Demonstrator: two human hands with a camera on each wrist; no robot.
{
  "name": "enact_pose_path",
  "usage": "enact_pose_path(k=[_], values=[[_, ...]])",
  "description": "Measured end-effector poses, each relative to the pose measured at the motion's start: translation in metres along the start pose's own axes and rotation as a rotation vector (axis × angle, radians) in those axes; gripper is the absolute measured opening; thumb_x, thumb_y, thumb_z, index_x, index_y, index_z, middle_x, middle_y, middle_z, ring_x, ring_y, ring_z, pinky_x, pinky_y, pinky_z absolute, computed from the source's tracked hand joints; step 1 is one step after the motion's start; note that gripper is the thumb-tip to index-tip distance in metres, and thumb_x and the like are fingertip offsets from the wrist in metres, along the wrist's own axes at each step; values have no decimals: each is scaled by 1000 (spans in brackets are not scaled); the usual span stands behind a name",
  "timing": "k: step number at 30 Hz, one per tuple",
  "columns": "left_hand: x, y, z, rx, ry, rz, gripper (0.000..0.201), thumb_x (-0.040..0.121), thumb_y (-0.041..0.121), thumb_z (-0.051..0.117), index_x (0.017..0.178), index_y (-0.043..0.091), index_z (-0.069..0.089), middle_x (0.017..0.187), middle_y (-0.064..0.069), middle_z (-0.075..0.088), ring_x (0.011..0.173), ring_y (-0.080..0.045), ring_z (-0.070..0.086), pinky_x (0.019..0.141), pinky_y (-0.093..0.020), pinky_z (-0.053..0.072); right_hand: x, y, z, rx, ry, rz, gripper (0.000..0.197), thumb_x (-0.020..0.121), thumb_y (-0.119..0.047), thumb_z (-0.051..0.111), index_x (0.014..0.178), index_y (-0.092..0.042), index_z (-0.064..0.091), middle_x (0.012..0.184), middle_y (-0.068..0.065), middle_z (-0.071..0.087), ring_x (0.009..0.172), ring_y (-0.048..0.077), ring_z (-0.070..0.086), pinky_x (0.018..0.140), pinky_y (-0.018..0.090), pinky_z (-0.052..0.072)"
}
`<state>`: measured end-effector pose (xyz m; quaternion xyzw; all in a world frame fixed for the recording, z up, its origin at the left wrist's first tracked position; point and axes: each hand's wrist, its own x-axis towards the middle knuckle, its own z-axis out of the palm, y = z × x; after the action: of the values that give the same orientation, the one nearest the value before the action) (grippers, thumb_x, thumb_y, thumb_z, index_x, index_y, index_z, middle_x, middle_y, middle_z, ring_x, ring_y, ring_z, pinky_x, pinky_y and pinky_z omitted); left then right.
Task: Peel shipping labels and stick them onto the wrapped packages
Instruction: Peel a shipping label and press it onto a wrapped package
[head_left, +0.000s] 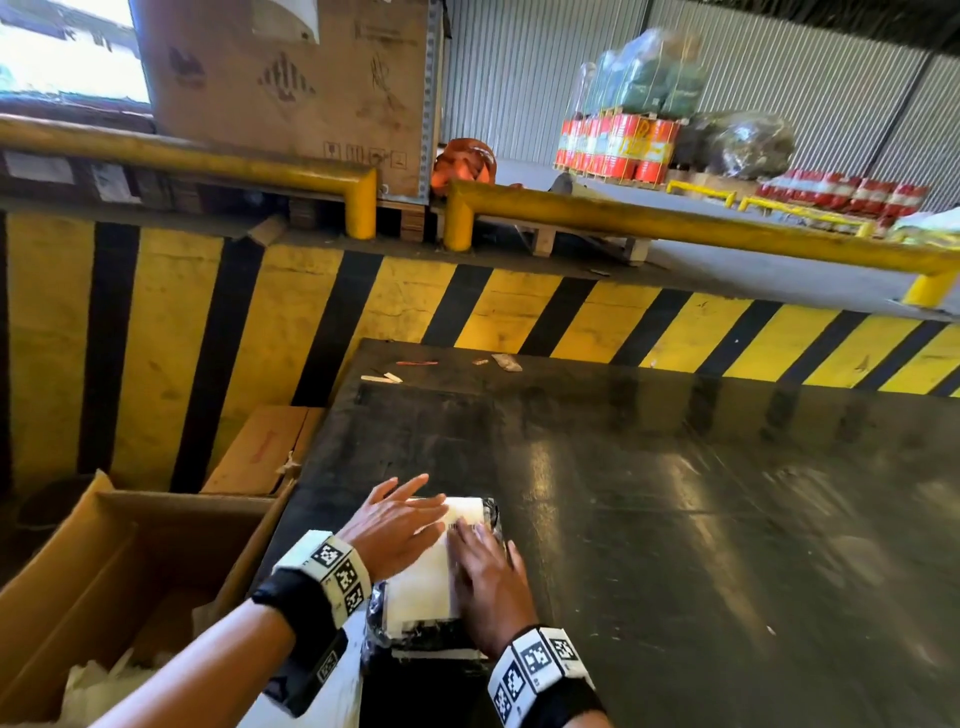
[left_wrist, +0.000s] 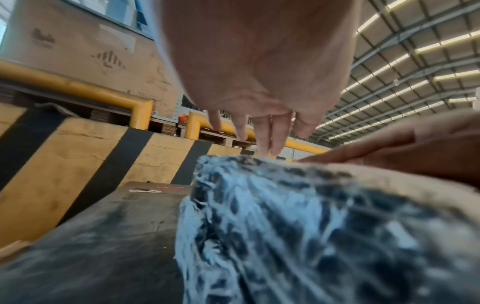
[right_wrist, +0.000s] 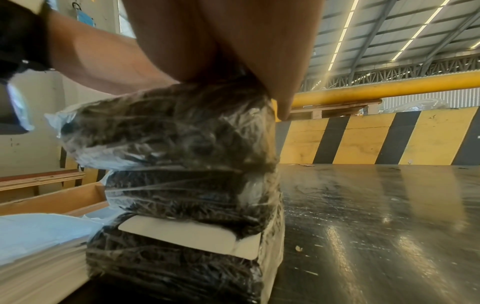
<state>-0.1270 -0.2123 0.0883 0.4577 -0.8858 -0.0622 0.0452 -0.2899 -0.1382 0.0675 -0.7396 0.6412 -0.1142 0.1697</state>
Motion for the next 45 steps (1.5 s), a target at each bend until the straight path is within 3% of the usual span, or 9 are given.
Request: enact_pose_path(k=[5,10,13,17,20,23,28,37,45], values=[[-2,-10,-5,-60,-51,-175,45,101,44,20,141,35,36,149,19,33,144,-9,15,117,-42,8,1,-1,1,-9,9,-9,64,91,-49,3,150,-29,18,158,-15,7,146,8,-2,116,37,-5],[-15,-21,4,-116,-66,-266,50,100,47,17,147,32,25,156,13,19,146,-12,4,118,-43,7,1,0,4,6,44,-21,49,101,-25,24,150,-28,19,158,-16,7,146,6,-1,117,35,-3],[-33,-17,25,-252,9,-361,74,88,69,6,150,29,16,159,6,7,146,-13,-2,119,-41,9,3,4,9,48,99,-39,49,100,-23,27,149,-27,23,157,-16,12,146,6,3,115,29,-2],[-71,16,51,-678,253,-464,60,96,50,31,149,26,16,158,0,12,146,-18,6,117,-37,12,2,10,17,260,248,-72,48,95,-22,41,142,-18,40,152,-13,23,143,3,10,121,33,13],[-83,29,67,-883,314,-487,79,82,73,26,148,32,13,157,3,17,145,-16,13,116,-33,12,-7,14,19,367,383,-28,48,92,-24,55,138,-15,45,151,-12,23,142,3,12,114,15,9],[-78,29,78,-995,311,-483,86,64,91,24,138,53,2,156,7,19,143,-15,18,118,-45,17,-15,17,25,508,378,107,60,84,-45,57,139,-26,43,154,-7,25,141,9,23,115,26,20],[-77,41,81,-1160,431,-439,61,66,85,43,119,79,12,142,14,39,128,-13,44,108,-47,38,-21,19,44,871,364,198,50,74,-63,57,117,-74,33,143,-6,48,127,12,49,105,43,44],[-76,39,86,-1158,474,-470,68,74,76,47,135,60,23,146,6,41,128,-15,46,104,-48,42,-21,13,47,1105,407,197,45,76,-45,64,113,-66,48,134,-6,57,117,13,58,96,43,52],[-84,52,64,-1102,518,-426,67,78,64,48,138,42,26,145,5,40,127,-12,46,99,-28,46,-38,7,33,1092,441,174,45,77,-44,63,114,-63,47,137,-5,55,120,14,57,97,45,51]])
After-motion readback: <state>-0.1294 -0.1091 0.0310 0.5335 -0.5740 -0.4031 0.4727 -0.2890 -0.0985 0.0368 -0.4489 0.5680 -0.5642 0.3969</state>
